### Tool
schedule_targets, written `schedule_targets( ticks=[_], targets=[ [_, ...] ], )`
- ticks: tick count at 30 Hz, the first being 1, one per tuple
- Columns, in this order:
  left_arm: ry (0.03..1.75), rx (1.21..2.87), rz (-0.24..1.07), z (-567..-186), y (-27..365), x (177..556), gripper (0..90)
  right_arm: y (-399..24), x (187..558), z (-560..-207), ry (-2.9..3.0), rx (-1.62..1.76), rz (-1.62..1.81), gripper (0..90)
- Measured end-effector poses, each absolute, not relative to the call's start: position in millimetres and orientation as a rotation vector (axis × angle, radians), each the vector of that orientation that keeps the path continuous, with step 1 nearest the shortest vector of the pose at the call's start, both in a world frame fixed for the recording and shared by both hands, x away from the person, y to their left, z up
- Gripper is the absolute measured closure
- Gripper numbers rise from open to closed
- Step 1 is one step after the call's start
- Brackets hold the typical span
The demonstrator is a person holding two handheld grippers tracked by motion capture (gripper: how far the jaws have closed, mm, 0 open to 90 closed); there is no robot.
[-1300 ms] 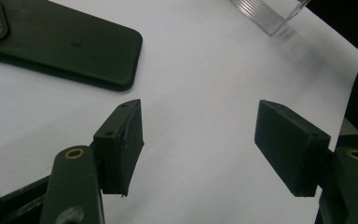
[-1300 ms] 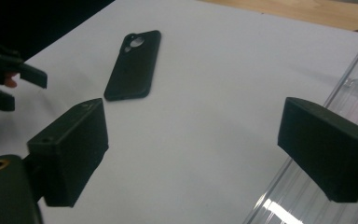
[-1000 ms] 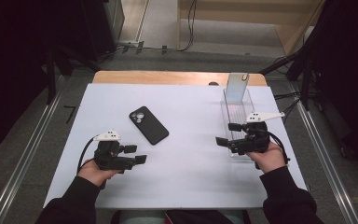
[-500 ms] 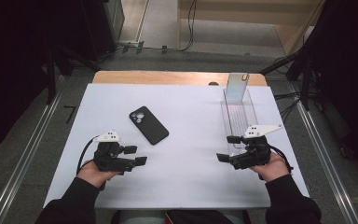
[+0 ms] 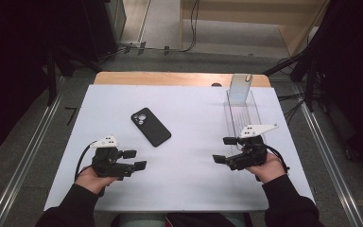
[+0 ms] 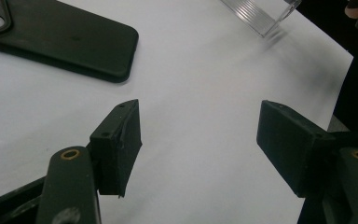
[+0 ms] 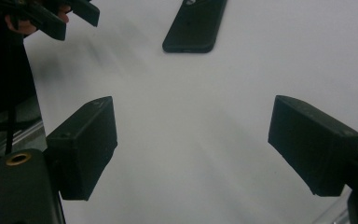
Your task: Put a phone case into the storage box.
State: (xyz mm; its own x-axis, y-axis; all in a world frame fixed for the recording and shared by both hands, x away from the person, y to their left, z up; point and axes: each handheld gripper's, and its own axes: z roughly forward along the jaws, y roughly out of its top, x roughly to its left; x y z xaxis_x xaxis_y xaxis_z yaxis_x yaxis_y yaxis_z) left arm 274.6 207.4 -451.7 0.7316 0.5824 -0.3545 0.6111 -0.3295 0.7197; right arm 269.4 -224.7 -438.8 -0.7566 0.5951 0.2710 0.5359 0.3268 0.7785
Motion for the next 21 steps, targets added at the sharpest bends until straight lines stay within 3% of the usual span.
schedule_targets(
  ticks=[21],
  targets=[
    [0.947,2.010,-0.020,-454.5,219.8,264.5,29.9,-184.8,286.0,-432.2,2.334,1.238,1.366,13.8]
  ],
)
